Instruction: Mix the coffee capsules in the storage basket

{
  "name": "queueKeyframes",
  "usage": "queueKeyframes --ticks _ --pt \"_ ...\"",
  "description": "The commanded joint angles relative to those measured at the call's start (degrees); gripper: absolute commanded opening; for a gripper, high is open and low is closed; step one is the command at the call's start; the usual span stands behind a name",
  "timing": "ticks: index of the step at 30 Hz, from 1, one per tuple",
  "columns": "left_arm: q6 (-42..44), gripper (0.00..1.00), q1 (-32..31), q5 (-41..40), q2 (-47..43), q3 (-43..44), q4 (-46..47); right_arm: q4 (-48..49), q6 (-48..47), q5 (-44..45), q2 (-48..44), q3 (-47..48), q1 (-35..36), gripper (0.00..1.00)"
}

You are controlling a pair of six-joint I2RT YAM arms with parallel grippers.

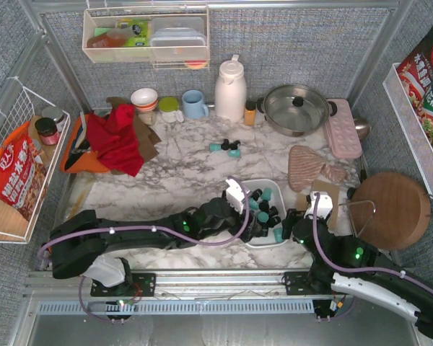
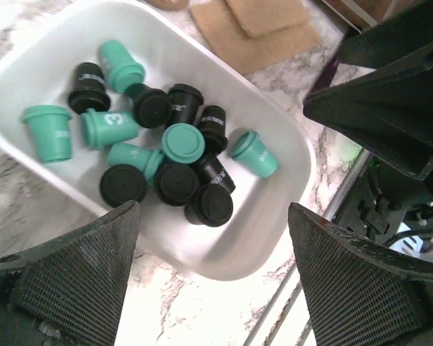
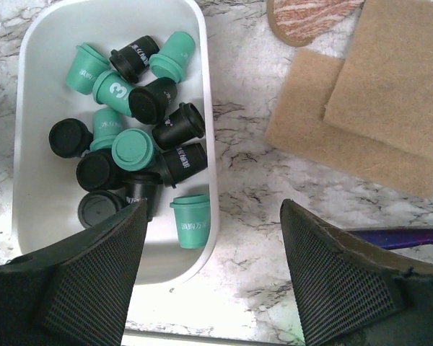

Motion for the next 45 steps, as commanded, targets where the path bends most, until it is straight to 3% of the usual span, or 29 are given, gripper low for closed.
queueKeyframes --ticks 1,8,13,18,25,45 --pt "-0.63 0.91 -0.02 -8.61 -4.99 -2.38 -1.21 0.68 -1.01 0.80 1.24 0.18 0.01 0.78" --pt "-8.12 0.95 0.26 -37.40 -15.10 -7.03 -15.82 1.25 -1.46 0.37 2.08 0.08 0.02 0.79" --pt "-18.58 0.96 2.35 -45.65 -21.06 -10.60 -29.51 1.65 -2.05 0.24 1.99 -0.02 0.01 0.79" --pt "-26.80 0.91 4.16 -46.91 -27.09 -14.72 -38.17 2.08 -2.69 -0.14 2.09 0.07 0.00 0.79" --pt "-35.57 0.73 4.80 -43.44 -32.22 -19.33 -45.82 2.18 -2.86 -0.60 1.99 0.08 -0.02 0.79" --pt "-34.39 0.60 5.08 -38.27 -30.44 -23.34 -40.52 2.05 -2.70 -1.44 2.43 0.29 -0.03 0.79"
